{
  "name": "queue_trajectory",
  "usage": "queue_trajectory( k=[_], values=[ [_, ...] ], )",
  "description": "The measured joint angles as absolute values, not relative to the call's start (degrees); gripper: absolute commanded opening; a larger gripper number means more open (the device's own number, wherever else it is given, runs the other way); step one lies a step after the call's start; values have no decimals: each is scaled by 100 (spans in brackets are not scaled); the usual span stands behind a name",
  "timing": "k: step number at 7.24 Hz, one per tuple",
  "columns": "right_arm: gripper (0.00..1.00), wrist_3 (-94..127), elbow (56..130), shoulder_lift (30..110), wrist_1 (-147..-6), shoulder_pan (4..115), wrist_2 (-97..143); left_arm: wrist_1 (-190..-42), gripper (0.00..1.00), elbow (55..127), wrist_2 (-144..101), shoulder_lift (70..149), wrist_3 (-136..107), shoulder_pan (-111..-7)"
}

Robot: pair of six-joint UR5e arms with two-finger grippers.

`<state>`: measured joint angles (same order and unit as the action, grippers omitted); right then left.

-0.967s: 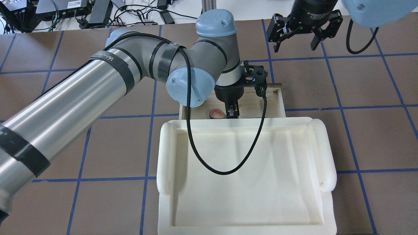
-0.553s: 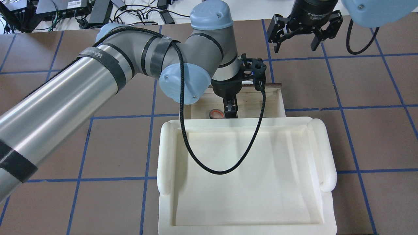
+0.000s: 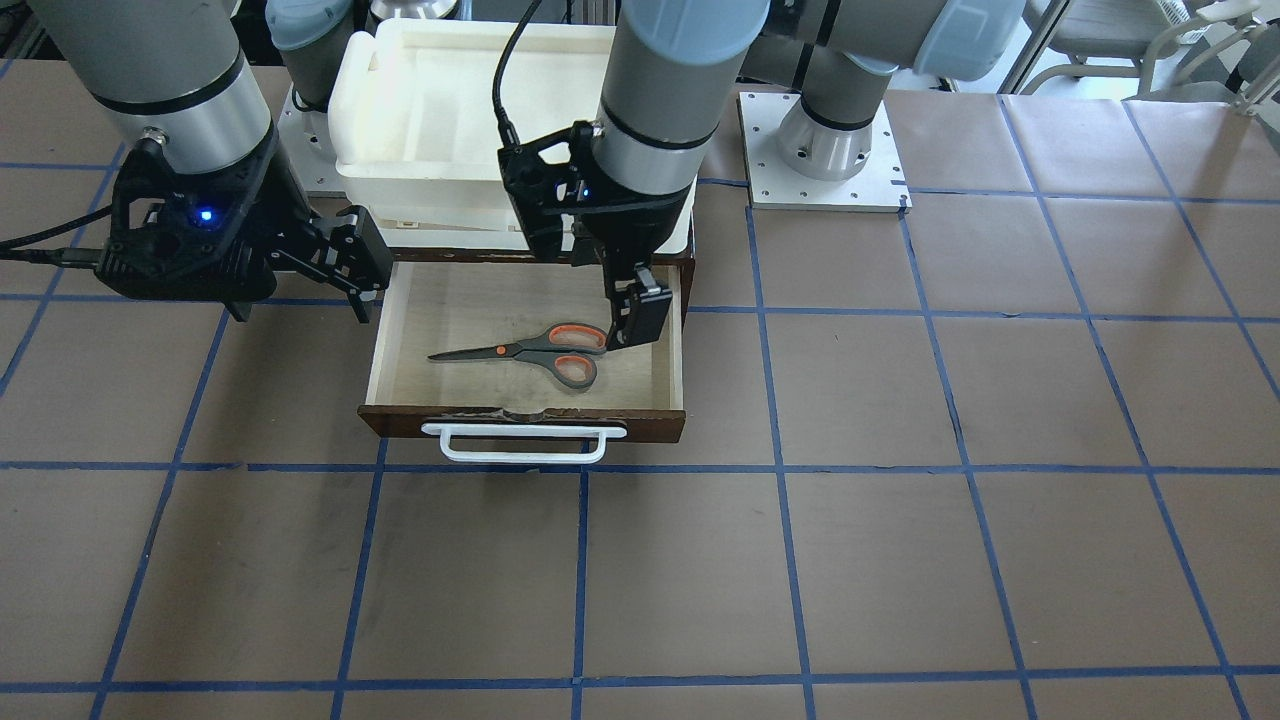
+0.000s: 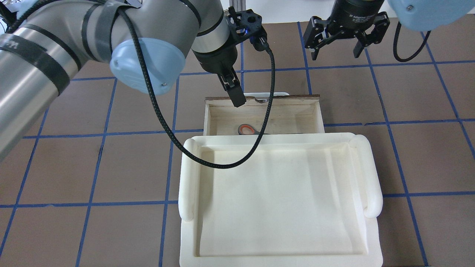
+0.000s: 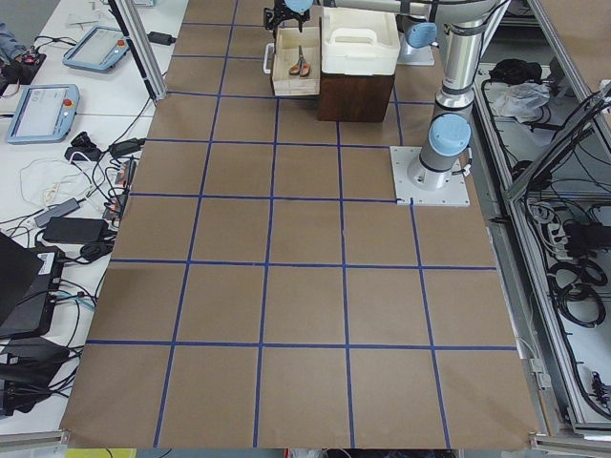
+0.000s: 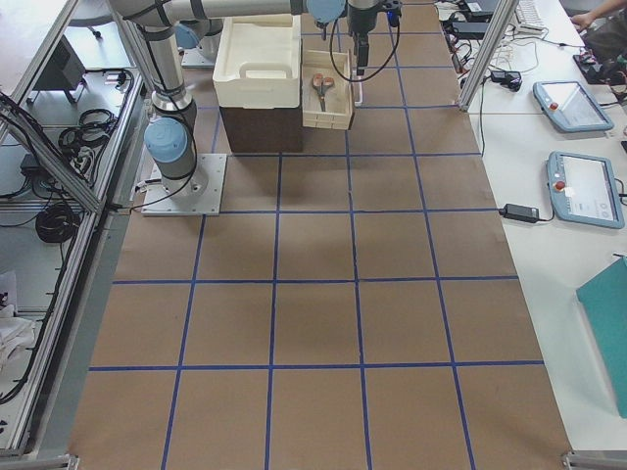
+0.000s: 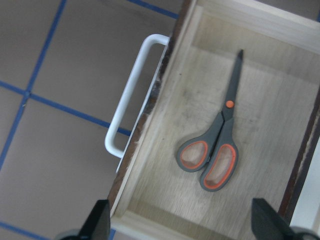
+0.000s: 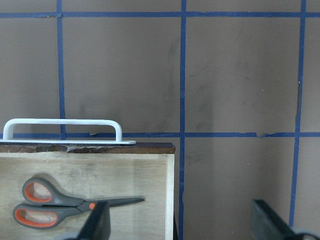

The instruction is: Place scissors in drawer with both arms

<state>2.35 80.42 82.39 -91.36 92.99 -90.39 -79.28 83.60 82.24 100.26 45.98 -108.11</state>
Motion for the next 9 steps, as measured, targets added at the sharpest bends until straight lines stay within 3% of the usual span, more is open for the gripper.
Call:
queue_trajectory(
  k=[4,9],
  values=[
    [100,218,8042,8319,-9039,9315,-9423,-8015,100,8473,8925,8947,1494,-10032],
    [100,220,8072,8381,-8986,9350,-9240,-8685,100,8871,9156,8532,-396,-9327]
  ],
)
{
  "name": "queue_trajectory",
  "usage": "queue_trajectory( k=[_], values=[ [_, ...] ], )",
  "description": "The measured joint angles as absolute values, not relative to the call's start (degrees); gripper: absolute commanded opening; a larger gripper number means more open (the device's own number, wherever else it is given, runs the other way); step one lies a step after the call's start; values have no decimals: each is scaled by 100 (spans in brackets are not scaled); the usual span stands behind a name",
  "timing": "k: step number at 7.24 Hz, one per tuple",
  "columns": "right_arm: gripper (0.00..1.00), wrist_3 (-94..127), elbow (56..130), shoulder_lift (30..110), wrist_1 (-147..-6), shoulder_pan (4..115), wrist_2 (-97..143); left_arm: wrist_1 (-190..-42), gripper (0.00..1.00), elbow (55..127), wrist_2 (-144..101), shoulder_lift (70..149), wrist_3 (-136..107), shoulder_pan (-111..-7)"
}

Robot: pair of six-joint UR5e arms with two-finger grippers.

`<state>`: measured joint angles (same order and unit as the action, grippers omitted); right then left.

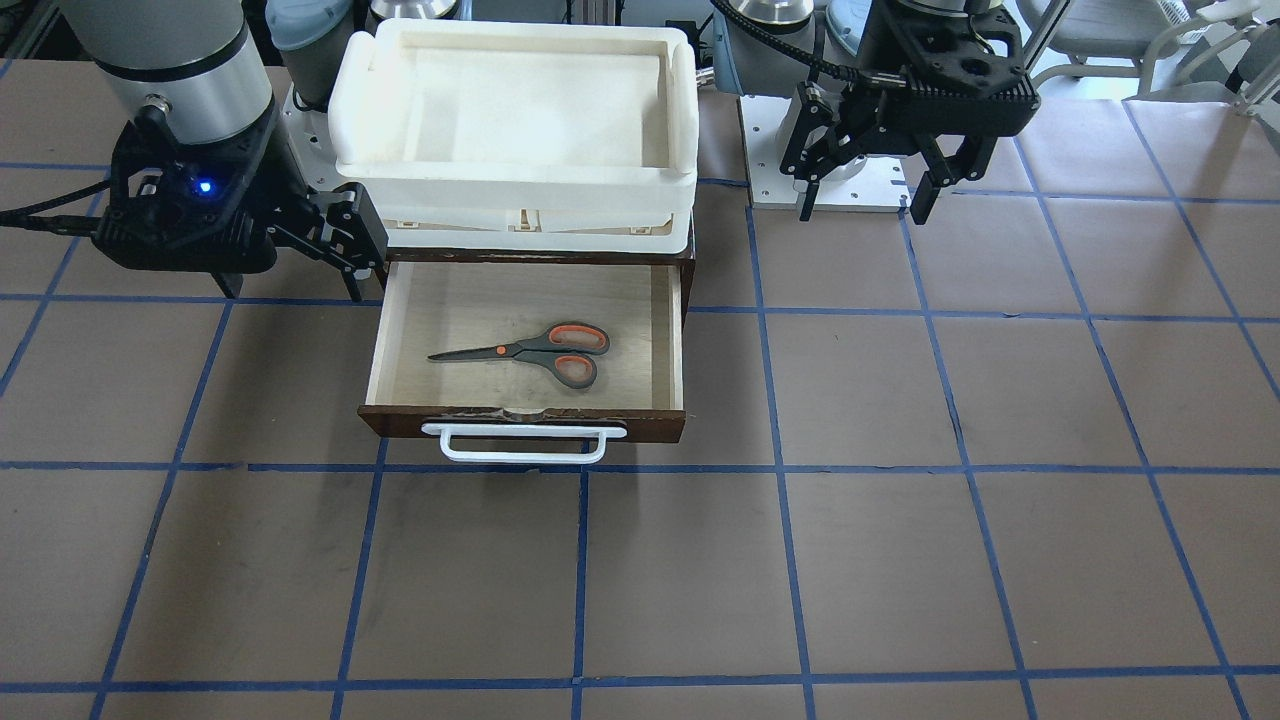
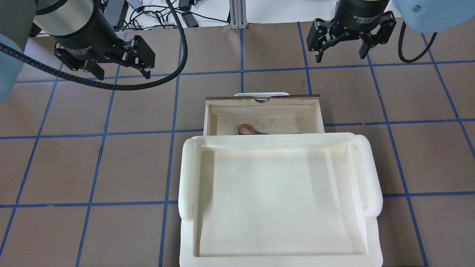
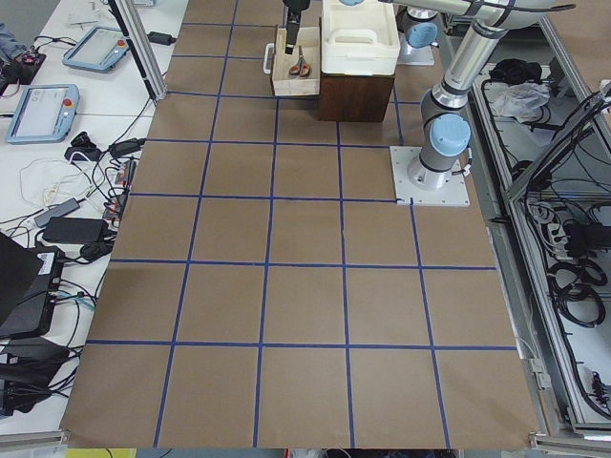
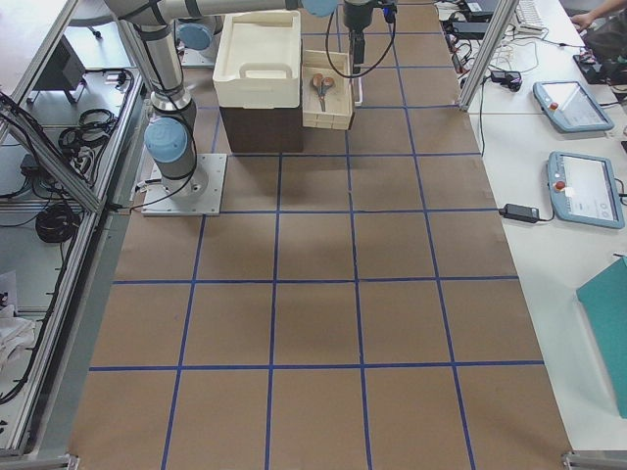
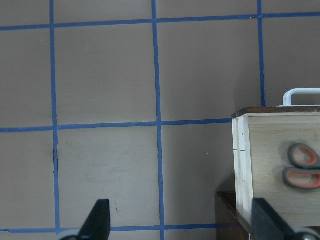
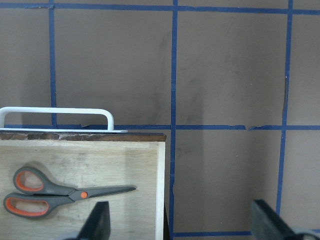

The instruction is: Place scissors in drawer with both arms

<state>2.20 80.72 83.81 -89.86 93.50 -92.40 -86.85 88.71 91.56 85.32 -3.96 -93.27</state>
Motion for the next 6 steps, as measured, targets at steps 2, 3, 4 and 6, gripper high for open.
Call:
queue_trajectory(
  k=[2,3,4,6],
  values=[
    [100,220,8082,8377,-8981,9347,-9237,-8722,100,8984,9181,8479,-522,-9275],
    [100,220,8084,8376,-8974,9342,-9242,-8696,100,9026,9179,8480,-543,-9275],
    [100,215,8089,8376,-8964,9334,-9249,-8683,100,9048,9168,8499,-572,-9278],
    [100,204,8090,8376,-8956,9331,-9260,-8787,100,8977,9148,8587,-590,-9275]
  ],
)
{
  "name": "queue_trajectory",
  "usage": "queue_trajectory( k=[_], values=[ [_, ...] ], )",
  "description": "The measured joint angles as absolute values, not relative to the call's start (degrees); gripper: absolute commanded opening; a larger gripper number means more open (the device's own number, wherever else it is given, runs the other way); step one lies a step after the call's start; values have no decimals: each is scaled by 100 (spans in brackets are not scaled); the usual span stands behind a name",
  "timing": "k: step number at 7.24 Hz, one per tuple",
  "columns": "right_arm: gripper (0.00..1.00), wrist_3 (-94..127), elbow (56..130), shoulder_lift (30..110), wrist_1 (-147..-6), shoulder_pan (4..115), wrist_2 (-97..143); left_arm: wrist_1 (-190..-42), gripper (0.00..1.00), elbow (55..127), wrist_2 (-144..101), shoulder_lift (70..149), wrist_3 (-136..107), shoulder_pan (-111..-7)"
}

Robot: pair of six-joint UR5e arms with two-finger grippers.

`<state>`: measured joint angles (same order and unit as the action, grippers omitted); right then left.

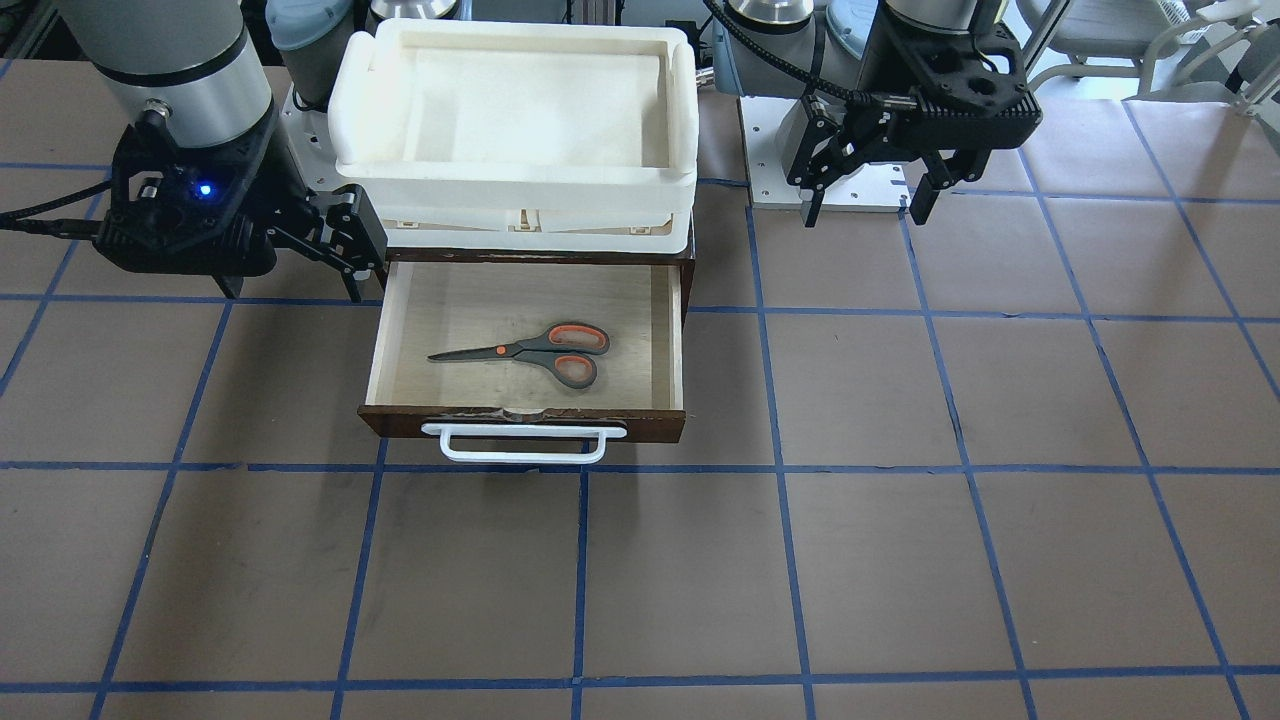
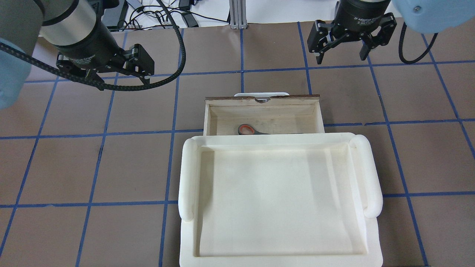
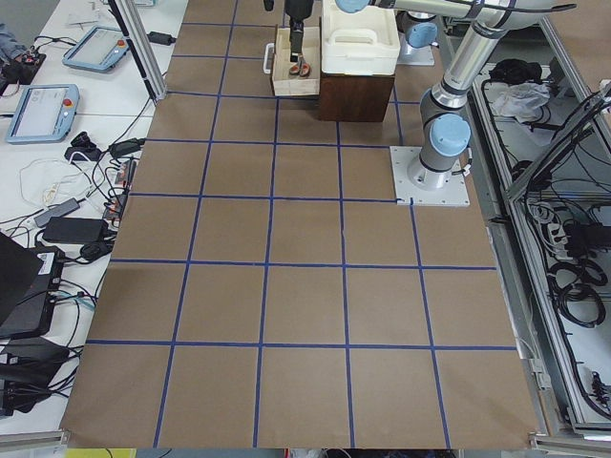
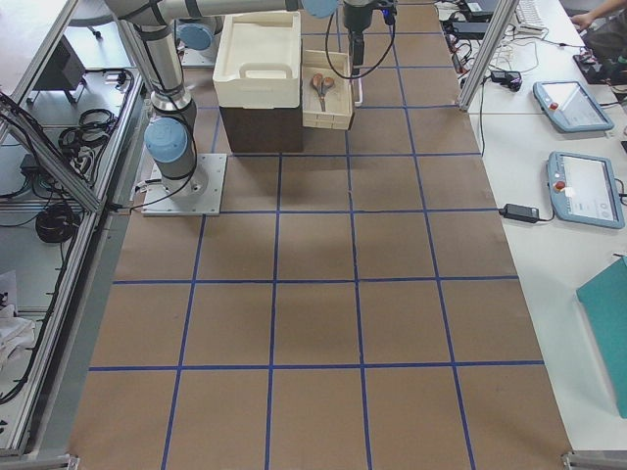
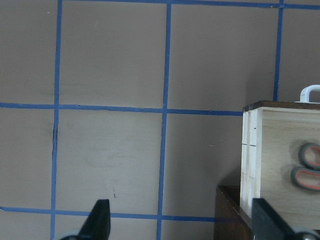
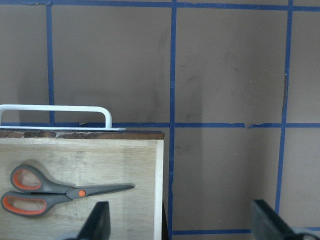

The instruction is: Place scissors in drawer with both arms

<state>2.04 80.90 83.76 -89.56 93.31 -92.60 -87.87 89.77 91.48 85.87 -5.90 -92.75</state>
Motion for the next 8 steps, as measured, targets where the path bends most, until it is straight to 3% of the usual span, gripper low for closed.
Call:
queue_trajectory(
  k=[3,8],
  values=[
    [100,204,8094,8368,-8956,9326,-9252,-9039,100,8439,9077,8907,-589,-9251],
    [100,211,8165,8375,-8970,9324,-9247,-9097,100,8351,9063,8991,-589,-9255]
  ],
)
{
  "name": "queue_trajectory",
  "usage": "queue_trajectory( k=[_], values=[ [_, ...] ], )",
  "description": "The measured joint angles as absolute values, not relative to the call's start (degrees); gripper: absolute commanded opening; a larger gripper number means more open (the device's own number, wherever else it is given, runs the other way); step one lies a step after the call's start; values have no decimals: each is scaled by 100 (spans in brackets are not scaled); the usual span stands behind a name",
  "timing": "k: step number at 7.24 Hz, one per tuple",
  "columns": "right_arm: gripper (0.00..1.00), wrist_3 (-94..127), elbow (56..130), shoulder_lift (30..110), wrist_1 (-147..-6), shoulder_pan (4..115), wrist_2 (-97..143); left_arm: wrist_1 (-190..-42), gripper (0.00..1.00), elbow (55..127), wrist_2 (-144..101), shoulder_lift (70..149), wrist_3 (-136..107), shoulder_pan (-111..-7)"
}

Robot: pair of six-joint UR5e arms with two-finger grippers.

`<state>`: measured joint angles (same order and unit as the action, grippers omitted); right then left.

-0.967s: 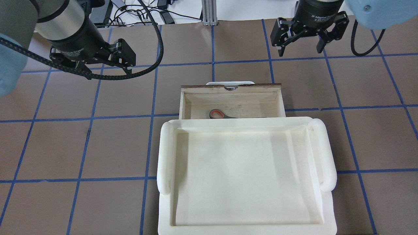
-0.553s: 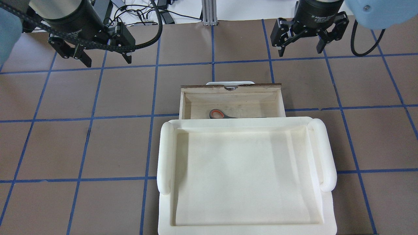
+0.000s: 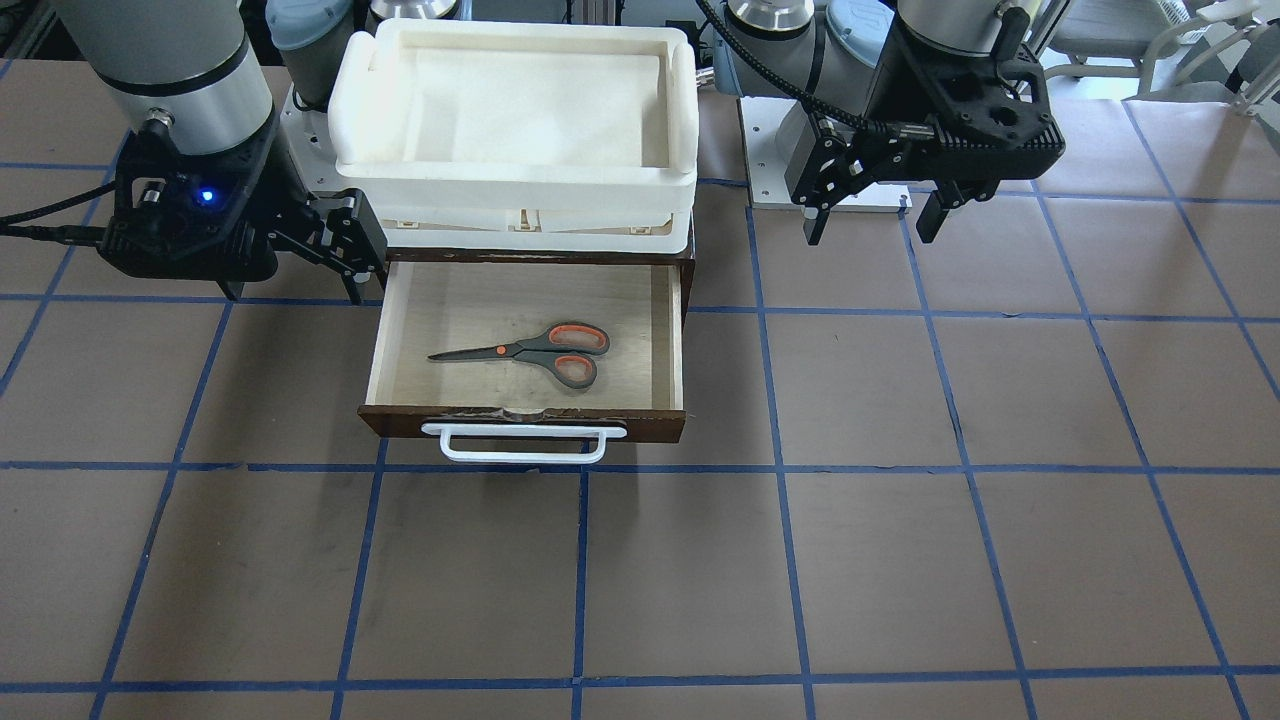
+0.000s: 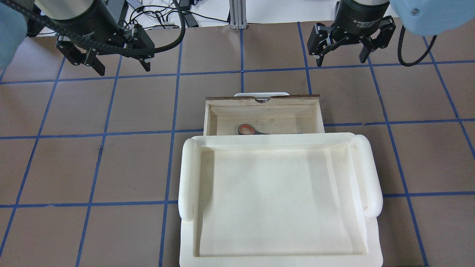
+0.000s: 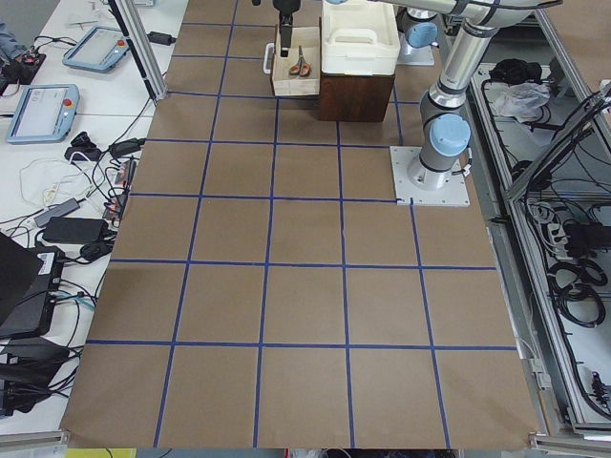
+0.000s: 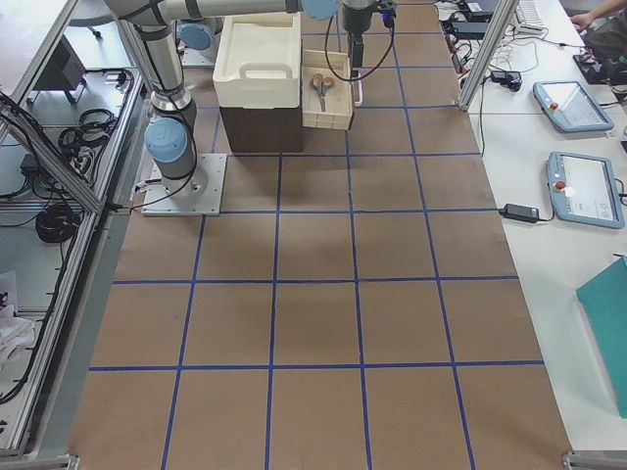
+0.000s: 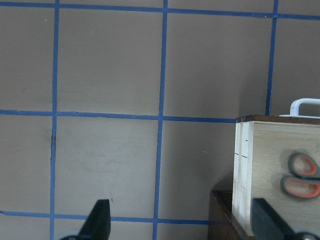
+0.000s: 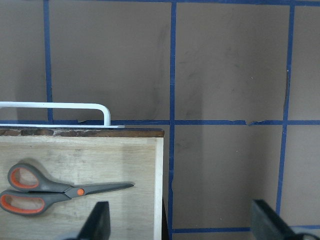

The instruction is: Place scissors in drawer with both arms

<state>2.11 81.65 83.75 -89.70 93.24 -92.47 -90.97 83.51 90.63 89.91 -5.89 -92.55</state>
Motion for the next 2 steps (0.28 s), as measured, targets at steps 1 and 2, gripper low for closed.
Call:
queue_trajectory(
  k=[1,2],
  values=[
    [100,211,8170,8375,-8989,9323,-9254,-9097,100,8358,9062,8991,-587,-9255],
    [100,211,8172,8374,-9009,9320,-9266,-9097,100,8363,9062,8990,-581,-9255]
  ],
)
